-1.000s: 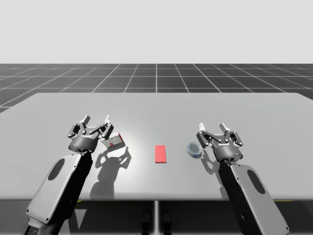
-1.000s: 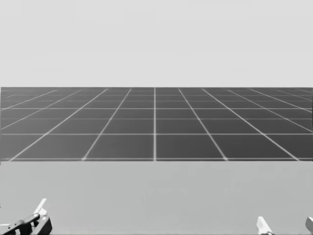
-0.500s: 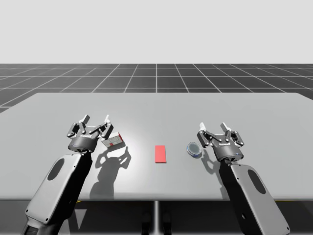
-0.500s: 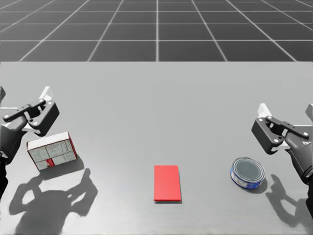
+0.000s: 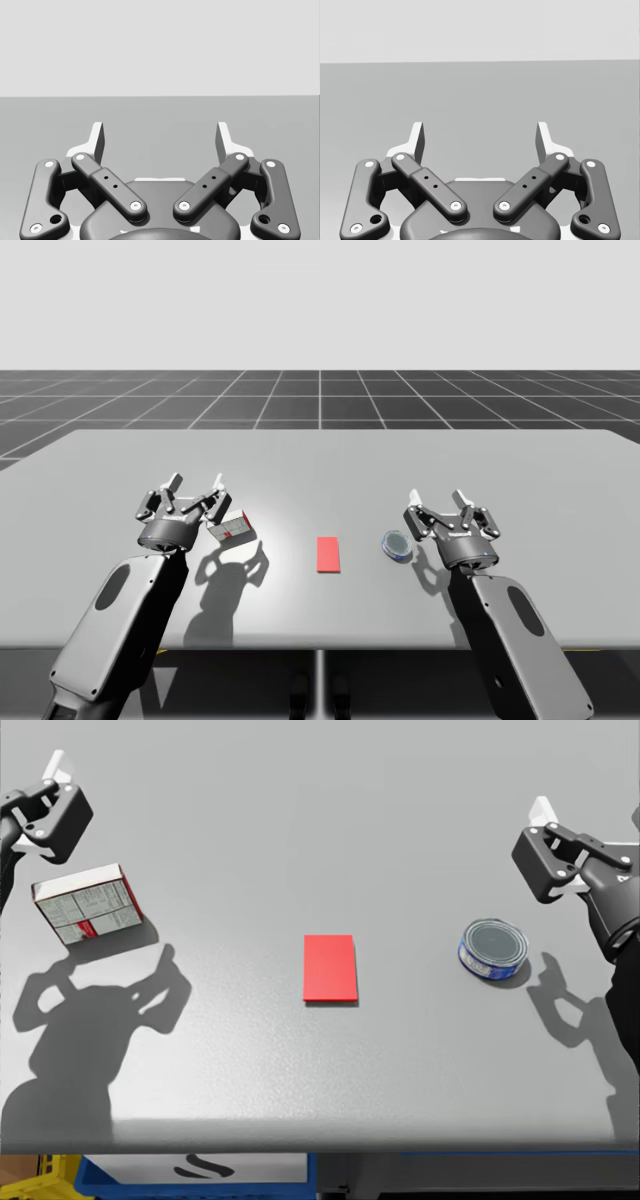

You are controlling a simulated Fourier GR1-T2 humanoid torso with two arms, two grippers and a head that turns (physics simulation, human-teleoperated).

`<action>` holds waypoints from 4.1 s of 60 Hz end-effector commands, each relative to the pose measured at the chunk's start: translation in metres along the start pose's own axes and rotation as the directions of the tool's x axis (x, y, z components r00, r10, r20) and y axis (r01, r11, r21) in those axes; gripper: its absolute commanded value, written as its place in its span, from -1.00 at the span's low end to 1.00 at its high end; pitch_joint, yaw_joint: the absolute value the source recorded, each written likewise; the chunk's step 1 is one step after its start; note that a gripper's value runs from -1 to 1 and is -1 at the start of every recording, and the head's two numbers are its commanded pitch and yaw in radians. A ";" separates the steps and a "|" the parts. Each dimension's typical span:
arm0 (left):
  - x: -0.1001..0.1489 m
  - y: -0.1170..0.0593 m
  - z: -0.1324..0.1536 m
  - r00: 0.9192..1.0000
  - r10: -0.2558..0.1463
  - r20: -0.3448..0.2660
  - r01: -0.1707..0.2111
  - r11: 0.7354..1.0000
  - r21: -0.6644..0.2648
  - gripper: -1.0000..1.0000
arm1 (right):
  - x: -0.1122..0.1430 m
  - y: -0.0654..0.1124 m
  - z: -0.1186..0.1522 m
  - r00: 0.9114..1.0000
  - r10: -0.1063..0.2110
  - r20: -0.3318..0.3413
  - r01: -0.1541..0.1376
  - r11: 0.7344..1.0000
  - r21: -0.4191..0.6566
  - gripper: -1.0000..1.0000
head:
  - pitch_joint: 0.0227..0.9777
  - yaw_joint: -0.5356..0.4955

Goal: Look at the card. If it is red, pick the object on the left. If it is green, pick the object on the right.

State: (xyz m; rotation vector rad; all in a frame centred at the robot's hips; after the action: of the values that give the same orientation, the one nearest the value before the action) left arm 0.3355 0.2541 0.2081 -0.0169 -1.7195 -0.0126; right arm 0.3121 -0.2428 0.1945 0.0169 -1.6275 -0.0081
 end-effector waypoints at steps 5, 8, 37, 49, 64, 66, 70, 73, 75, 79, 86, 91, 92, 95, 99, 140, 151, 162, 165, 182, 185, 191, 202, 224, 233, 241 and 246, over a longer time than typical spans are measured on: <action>0.001 0.000 0.001 1.000 0.001 0.003 -0.001 1.000 0.002 -1.00 | 0.001 -0.001 0.000 1.000 0.004 0.003 -0.004 1.000 -0.004 -1.00 | 0.82 0.00; 0.001 0.000 0.001 1.000 0.001 0.004 -0.001 1.000 0.002 -1.00 | 0.001 -0.001 0.001 1.000 0.005 0.004 -0.005 1.000 -0.005 -1.00 | 0.82 0.01; 0.001 0.000 0.001 1.000 -0.003 0.004 0.003 1.000 0.000 -1.00 | 0.000 -0.001 0.000 1.000 0.014 0.006 -0.014 1.000 -0.003 -1.00 | 0.71 0.37; 0.001 0.001 0.001 1.000 -0.002 0.001 0.002 1.000 -0.002 -1.00 | 0.000 0.001 0.001 1.000 0.016 0.005 -0.016 1.000 -0.003 -1.00 | 0.64 0.63; 0.002 -0.001 0.001 1.000 0.001 0.005 -0.001 1.000 -0.013 -1.00 | -0.002 0.002 0.001 1.000 0.017 0.004 -0.017 1.000 -0.003 -1.00 | 0.63 0.78; 0.002 -0.001 0.001 1.000 0.003 0.006 -0.003 1.000 -0.014 -1.00 | -0.002 0.002 0.001 1.000 0.017 0.005 -0.017 1.000 -0.004 -1.00 | 0.63 0.78; 0.003 -0.001 0.002 1.000 0.006 0.008 -0.005 1.000 -0.017 -1.00 | -0.003 0.002 0.001 1.000 0.018 0.007 -0.018 1.000 -0.004 -1.00 | 0.63 0.77; 0.004 -0.002 0.003 1.000 0.009 0.009 -0.009 1.000 -0.021 -1.00 | -0.003 0.002 0.001 1.000 0.018 0.007 -0.018 1.000 -0.004 -1.00 | 0.63 0.76; 0.005 -0.003 0.004 1.000 0.011 0.009 -0.011 1.000 -0.023 -1.00 | -0.003 0.001 0.001 1.000 0.019 0.008 -0.019 1.000 -0.004 -1.00 | 0.63 0.76; 0.009 -0.003 0.006 1.000 0.023 0.010 -0.022 0.999 -0.031 -1.00 | -0.003 0.002 0.001 1.000 0.019 0.008 -0.019 1.000 -0.004 -1.00 | 0.64 0.75; 0.018 -0.001 0.013 0.999 0.046 -0.006 -0.047 0.997 -0.062 -1.00 | -0.003 0.002 0.001 1.000 0.021 0.010 -0.021 1.000 -0.002 -1.00 | 0.64 0.74; 0.026 0.003 0.023 0.998 0.059 -0.035 -0.062 0.991 -0.117 -1.00 | -0.003 0.001 0.001 1.000 0.022 0.010 -0.022 1.000 -0.002 -1.00 | 0.63 0.74; 0.028 0.005 0.025 0.997 0.056 -0.047 -0.062 0.988 -0.139 -1.00 | -0.003 0.001 0.001 1.000 0.022 0.010 -0.022 1.000 -0.002 -1.00 | 0.63 0.74; 0.030 0.009 0.031 0.997 0.037 -0.074 -0.050 0.981 -0.190 -1.00 | -0.003 0.002 0.001 1.000 0.022 0.010 -0.022 1.000 -0.003 -1.00 | 0.63 0.74; 0.027 0.020 0.038 0.992 -0.037 -0.122 0.000 0.959 -0.285 -1.00 | -0.003 0.001 0.001 1.000 0.022 0.012 -0.022 1.000 -0.002 -1.00 | 0.62 0.74; -0.044 0.097 0.047 0.921 -0.218 -0.323 -0.061 0.738 -0.672 -1.00 | -0.002 0.001 0.000 0.999 0.024 0.031 -0.024 1.000 0.009 -1.00 | 0.57 0.75; -0.053 0.086 0.032 0.913 -0.221 -0.344 -0.083 0.723 -0.686 -1.00 | -0.002 0.002 0.000 0.999 0.027 0.038 -0.028 1.000 0.012 -1.00 | 0.57 0.74; -0.058 0.074 0.020 0.910 -0.231 -0.344 -0.084 0.709 -0.700 -1.00 | -0.003 0.001 0.000 0.998 0.038 0.042 -0.038 0.999 0.015 -1.00 | 0.57 0.73; -0.059 0.072 0.017 0.911 -0.223 -0.348 -0.095 0.707 -0.700 -1.00 | -0.003 0.001 0.000 0.998 0.039 0.043 -0.040 0.999 0.015 -1.00 | 0.56 0.72; -0.065 0.058 0.004 0.910 -0.220 -0.351 -0.111 0.687 -0.718 -1.00 | -0.002 0.001 0.001 0.998 0.041 0.045 -0.042 0.999 0.013 -1.00 | 0.56 0.70; -0.065 0.057 0.004 0.910 -0.221 -0.350 -0.110 0.685 -0.720 -0.89 | -0.002 0.001 0.001 0.998 0.041 0.045 -0.041 0.999 0.013 -1.00 | 0.56 0.70; -0.067 0.059 0.005 0.912 -0.220 -0.347 -0.111 0.682 -0.723 0.96 | -0.002 0.001 0.001 0.998 0.041 0.047 -0.042 0.999 0.012 -1.00 | 0.56 0.69; -0.069 0.060 0.011 0.909 -0.242 -0.340 -0.101 0.662 -0.743 1.00 | -0.001 0.001 0.002 0.998 0.041 0.048 -0.041 0.999 0.011 -1.00 | 0.55 0.69; -0.073 0.059 0.017 0.903 -0.270 -0.333 -0.086 0.646 -0.758 1.00 | -0.001 0.000 0.002 0.998 0.041 0.048 -0.041 0.999 0.009 -1.00 | 0.08 0.73; -0.073 0.056 0.018 0.901 -0.285 -0.328 -0.078 0.636 -0.768 1.00 | -0.001 0.000 0.002 0.998 0.041 0.047 -0.041 0.999 0.007 -1.00 | -0.10 0.74; -0.071 0.054 0.018 0.902 -0.287 -0.322 -0.075 0.631 -0.772 1.00 | -0.001 -0.001 0.002 0.998 0.039 0.048 -0.040 0.999 0.006 -1.00 | -0.15 0.75; -0.062 0.052 0.016 0.915 -0.267 -0.301 -0.064 0.642 -0.764 1.00 | -0.001 -0.001 0.002 0.998 0.039 0.049 -0.040 0.999 0.006 -1.00 | -0.13 0.75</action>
State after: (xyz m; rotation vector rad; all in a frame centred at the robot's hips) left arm 0.3379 0.3125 0.1457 -0.4620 -1.2239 -0.7455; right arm 0.3096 -0.2431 0.1934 -0.0100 -1.6754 0.0288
